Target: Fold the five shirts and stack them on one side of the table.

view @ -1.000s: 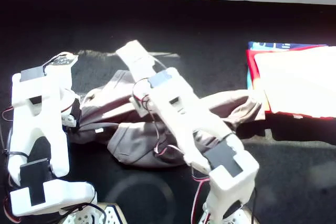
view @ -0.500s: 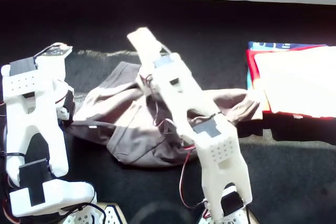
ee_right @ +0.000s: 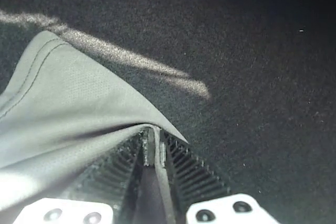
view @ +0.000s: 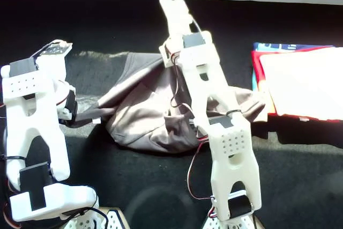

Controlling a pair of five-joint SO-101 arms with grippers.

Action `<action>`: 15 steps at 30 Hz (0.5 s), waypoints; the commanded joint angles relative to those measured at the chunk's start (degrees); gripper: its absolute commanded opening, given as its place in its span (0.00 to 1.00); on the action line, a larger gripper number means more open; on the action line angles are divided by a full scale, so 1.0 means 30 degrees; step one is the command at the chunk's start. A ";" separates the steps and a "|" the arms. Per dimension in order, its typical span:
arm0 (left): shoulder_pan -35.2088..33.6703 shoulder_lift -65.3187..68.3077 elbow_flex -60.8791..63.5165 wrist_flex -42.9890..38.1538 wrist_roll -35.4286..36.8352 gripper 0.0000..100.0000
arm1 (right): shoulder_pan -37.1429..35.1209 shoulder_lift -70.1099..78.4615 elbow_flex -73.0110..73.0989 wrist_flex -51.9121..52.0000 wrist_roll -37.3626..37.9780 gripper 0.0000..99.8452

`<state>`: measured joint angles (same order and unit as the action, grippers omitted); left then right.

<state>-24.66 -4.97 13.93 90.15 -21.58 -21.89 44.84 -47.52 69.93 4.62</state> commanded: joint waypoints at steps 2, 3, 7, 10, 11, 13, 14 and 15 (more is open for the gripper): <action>-0.0308 -0.0630 -0.0571 -0.0703 -0.0117 0.02 | 0.0073 -0.0396 -0.4381 0.4410 -0.0059 0.13; -0.0308 -0.0630 -0.0571 -0.1201 -0.0117 0.02 | -0.0015 -0.0396 -0.5407 0.5260 -0.0117 0.17; -0.0337 -0.0601 -0.0542 -0.2813 -0.0117 0.01 | -0.0484 -0.0278 -0.9245 0.7692 -0.0059 0.20; -0.0337 -0.0601 -0.0513 -0.3575 -0.0117 0.01 | -0.1656 -0.0249 -1.0652 0.9919 -0.0059 0.16; -0.0337 -0.0601 -0.0513 -0.3810 -0.0088 0.01 | -0.2271 -0.0220 -1.0623 1.0447 -0.0059 0.14; -0.0337 -0.0601 -0.0308 -0.4425 -0.0059 0.01 | -0.3150 -0.0366 -0.9538 1.0388 -0.0059 0.12; -0.0337 -0.0601 -0.0161 -0.4806 -0.0059 0.01 | -0.3560 -0.0366 -0.9099 1.0359 -0.0059 0.11; -0.0396 -0.0601 0.0044 -0.5275 -0.0059 0.01 | -0.4117 -0.0337 -0.8542 1.0359 -0.0059 0.11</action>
<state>-24.66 -4.97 13.93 77.32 -21.58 -30.42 44.75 -74.77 100.18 4.62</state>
